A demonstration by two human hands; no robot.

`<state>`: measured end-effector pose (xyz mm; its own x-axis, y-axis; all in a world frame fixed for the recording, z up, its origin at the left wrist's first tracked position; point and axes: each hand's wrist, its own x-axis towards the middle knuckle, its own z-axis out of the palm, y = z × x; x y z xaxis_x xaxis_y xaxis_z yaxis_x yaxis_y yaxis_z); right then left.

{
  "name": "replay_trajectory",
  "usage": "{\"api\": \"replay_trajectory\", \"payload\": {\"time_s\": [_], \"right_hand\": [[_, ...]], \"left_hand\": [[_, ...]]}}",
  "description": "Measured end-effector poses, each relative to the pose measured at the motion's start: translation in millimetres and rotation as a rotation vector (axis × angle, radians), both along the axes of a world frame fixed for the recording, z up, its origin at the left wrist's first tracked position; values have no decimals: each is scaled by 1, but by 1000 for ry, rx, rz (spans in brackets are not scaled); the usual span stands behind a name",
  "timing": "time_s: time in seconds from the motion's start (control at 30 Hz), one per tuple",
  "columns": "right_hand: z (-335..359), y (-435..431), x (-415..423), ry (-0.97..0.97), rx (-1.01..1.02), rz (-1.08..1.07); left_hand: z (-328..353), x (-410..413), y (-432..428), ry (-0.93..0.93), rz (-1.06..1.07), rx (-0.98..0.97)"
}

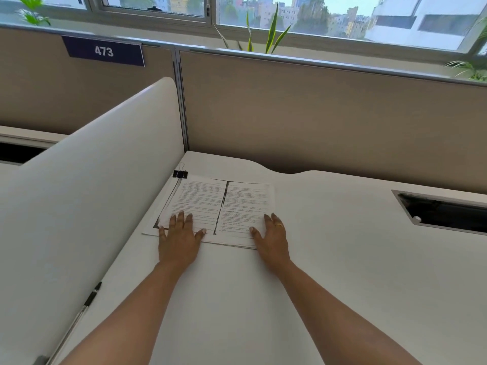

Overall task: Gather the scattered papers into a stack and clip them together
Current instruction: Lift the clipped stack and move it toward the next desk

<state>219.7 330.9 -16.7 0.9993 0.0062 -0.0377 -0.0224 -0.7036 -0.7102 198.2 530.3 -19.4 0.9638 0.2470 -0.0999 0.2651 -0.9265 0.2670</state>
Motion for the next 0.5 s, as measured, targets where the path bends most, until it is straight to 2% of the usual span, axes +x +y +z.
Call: {"api": "replay_trajectory", "payload": {"time_s": [0.17,0.5], "right_hand": [[3,-2,6,84,-212,176],[2,-4,9,153,-366,305]], "left_hand": [[1,1,11,34,13,37],[1,3,21,43,-23,66]]}}
